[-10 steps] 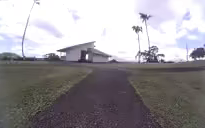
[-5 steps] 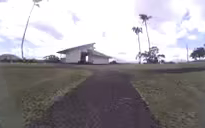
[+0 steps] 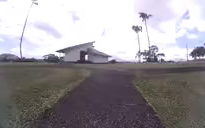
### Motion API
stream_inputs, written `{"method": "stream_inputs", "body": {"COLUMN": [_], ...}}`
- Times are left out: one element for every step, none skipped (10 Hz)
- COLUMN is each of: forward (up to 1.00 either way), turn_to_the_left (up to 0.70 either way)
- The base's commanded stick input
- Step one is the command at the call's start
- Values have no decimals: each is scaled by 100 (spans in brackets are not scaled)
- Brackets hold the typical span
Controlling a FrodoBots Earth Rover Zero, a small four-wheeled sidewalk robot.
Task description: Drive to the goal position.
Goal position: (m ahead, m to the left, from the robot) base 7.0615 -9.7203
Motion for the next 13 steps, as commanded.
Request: {"method": "stream_inputs", "body": {"forward": [50,50,50,50,50,50,50,50,50,50,50,50,50], "turn_to_the_left": [0,0,0,0,0,0,0,0,0,0,0,0,0]}}
